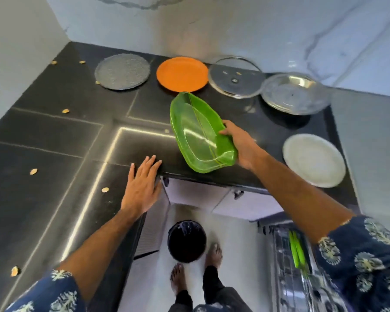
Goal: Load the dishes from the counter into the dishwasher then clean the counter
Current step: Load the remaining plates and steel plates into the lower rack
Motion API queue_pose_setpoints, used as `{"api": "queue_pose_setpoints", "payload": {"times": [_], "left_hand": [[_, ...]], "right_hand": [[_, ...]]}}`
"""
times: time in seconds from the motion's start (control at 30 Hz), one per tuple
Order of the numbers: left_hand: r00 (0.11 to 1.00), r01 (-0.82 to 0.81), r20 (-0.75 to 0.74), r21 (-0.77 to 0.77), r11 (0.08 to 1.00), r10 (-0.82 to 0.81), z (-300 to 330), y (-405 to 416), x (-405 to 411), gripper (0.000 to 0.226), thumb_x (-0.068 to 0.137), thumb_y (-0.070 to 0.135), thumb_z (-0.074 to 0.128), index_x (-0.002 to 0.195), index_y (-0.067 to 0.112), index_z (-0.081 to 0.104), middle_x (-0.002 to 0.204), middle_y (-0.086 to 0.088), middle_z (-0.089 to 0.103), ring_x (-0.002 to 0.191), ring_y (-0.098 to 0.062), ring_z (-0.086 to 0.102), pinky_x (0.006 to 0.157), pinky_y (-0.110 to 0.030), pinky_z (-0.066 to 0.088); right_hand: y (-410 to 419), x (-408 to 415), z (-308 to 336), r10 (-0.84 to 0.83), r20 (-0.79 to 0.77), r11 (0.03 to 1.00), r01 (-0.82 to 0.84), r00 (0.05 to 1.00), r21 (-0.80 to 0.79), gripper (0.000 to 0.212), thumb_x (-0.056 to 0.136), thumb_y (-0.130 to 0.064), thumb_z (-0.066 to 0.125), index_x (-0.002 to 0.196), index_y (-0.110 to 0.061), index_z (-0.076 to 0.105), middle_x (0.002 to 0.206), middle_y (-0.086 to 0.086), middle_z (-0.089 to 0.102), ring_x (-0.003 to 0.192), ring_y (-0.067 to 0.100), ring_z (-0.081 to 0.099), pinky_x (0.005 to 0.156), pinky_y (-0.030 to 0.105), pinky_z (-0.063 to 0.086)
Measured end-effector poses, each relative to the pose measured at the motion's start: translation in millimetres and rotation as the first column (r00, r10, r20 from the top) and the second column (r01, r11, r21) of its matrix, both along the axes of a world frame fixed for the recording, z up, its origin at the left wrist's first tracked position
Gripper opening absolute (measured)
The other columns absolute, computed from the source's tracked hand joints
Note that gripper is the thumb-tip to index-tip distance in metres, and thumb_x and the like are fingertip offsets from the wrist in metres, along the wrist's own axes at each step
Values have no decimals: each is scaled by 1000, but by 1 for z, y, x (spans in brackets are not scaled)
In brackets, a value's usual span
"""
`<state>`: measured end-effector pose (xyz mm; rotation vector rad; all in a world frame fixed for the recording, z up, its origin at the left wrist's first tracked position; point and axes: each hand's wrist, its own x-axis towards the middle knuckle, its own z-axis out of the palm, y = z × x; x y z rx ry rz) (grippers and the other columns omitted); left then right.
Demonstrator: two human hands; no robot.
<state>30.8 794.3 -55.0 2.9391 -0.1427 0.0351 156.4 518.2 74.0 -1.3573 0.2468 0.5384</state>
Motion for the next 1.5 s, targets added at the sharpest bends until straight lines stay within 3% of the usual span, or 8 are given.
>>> {"api": "queue_pose_setpoints", "payload": {"times": [0.23, 0.43, 0.53, 0.67, 0.73, 0.93, 1.2, 1.5], "left_hand": [[890, 444, 124, -27, 896, -438, 12, -95, 0, 50, 93, 29, 37, 141, 19, 49, 150, -1, 45, 140, -21, 41, 116, -47, 27], [595, 804, 89, -75, 590, -799, 17, -267, -14, 43, 84, 23, 46, 127, 23, 52, 133, -1, 57, 118, -22, 53, 93, -39, 42], [450, 892, -21, -28, 451, -893, 2, -345, -32, 36, 80, 24, 46, 116, 21, 51, 118, -3, 58, 104, -25, 59, 80, -37, 46], [375, 917, -244, -45, 396, -895, -26, -440, -64, 33, 80, 26, 41, 109, 24, 56, 113, 2, 59, 97, -24, 63, 72, -36, 50], [339, 926, -337, -47, 376, -878, -46, -479, -76, 38, 80, 29, 35, 110, 26, 58, 116, 4, 58, 104, -23, 61, 77, -38, 49], [249, 955, -433, -40, 294, -866, -103, -604, -91, 32, 84, 28, 45, 112, 25, 60, 116, 3, 56, 105, -23, 59, 78, -38, 50], [194, 975, -472, -5, 222, -860, -229, -738, -83, 33, 77, 29, 51, 107, 18, 60, 103, -3, 59, 92, -28, 63, 69, -42, 56], [231, 973, -466, 92, 213, -854, -378, -852, -58, 71, 85, 27, 64, 149, 11, 39, 153, -12, 40, 138, -29, 43, 106, -50, 44]], "right_hand": [[-156, -120, 2, -228, 45, 969, 232, 973, -89, 26, 95, -7, 57, 120, -9, 62, 107, 15, 71, 90, 28, 68, 86, 45, 56], [-266, -236, -3, -428, -14, 897, 423, 904, -125, 26, 88, 3, 62, 108, -10, 69, 93, 9, 76, 76, 21, 72, 72, 34, 61], [-321, -299, -21, -470, -49, 873, 455, 882, -179, 37, 87, 5, 62, 121, -9, 65, 107, 9, 74, 89, 27, 70, 83, 42, 59], [-404, -380, -53, -424, -137, 876, 368, 895, -313, 60, 94, 2, 57, 149, -12, 36, 133, 0, 46, 128, 23, 46, 93, 19, 45], [-451, -410, -96, -364, -181, 874, 268, 914, -406, 67, 95, -9, 62, 153, -16, 30, 152, 3, 35, 142, 24, 32, 113, 31, 30], [-567, -454, -196, -522, -238, 778, 343, 819, -526, 42, 87, 2, 58, 126, -14, 58, 115, 11, 65, 98, 27, 63, 87, 40, 52], [-683, -442, -332, -675, -145, 586, 406, 723, -701, 43, 91, -1, 46, 126, -20, 61, 118, 13, 67, 102, 28, 63, 83, 30, 47], [-759, -377, -477, -615, -14, 448, 334, 788, -829, 48, 88, -15, 52, 131, -36, 58, 124, 8, 67, 108, 30, 65, 90, 41, 54]]}}
